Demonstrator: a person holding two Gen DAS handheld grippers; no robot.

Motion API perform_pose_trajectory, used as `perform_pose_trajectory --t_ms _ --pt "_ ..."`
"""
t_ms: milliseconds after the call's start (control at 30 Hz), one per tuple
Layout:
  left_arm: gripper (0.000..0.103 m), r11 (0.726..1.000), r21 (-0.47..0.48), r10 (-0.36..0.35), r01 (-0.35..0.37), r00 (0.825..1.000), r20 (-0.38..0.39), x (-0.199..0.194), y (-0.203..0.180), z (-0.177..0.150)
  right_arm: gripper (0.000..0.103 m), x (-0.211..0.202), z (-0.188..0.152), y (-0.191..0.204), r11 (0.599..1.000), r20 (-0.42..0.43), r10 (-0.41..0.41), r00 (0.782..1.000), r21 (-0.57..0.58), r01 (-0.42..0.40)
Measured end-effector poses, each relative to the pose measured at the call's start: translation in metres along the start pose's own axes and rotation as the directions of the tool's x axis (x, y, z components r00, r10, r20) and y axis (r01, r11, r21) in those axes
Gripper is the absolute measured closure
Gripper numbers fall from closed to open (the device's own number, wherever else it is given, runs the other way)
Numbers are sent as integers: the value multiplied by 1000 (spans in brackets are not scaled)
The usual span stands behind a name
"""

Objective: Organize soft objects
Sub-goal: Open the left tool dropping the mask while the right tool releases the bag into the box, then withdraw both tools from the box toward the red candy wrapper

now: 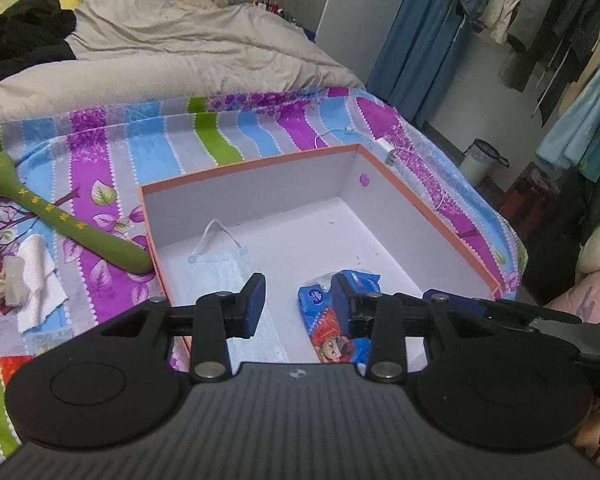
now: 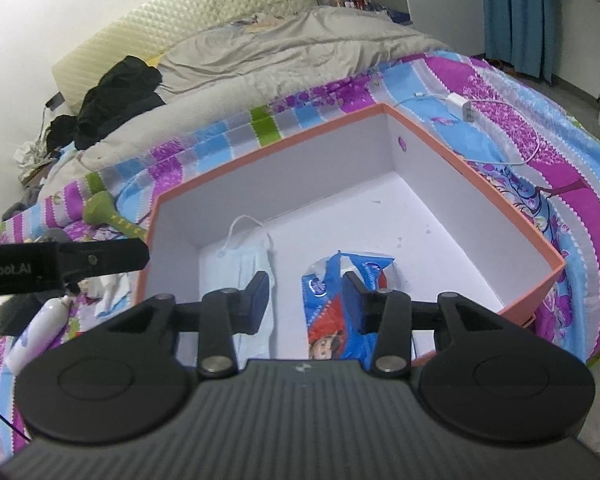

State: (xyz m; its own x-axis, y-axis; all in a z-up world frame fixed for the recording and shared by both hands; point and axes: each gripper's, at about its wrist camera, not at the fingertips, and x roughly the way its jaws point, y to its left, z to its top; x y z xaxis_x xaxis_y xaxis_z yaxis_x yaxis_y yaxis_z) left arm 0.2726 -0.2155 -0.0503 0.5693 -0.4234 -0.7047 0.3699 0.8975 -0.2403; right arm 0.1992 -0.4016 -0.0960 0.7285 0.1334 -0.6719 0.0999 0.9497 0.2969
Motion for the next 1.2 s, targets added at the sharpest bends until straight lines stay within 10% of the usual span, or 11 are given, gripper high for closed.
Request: perform_pose_trajectory --t_ms 1200 --pt "61 997 -77 36 -27 993 116 -167 14 -117 59 -119 -81 60 991 64 86 994 -105 -79"
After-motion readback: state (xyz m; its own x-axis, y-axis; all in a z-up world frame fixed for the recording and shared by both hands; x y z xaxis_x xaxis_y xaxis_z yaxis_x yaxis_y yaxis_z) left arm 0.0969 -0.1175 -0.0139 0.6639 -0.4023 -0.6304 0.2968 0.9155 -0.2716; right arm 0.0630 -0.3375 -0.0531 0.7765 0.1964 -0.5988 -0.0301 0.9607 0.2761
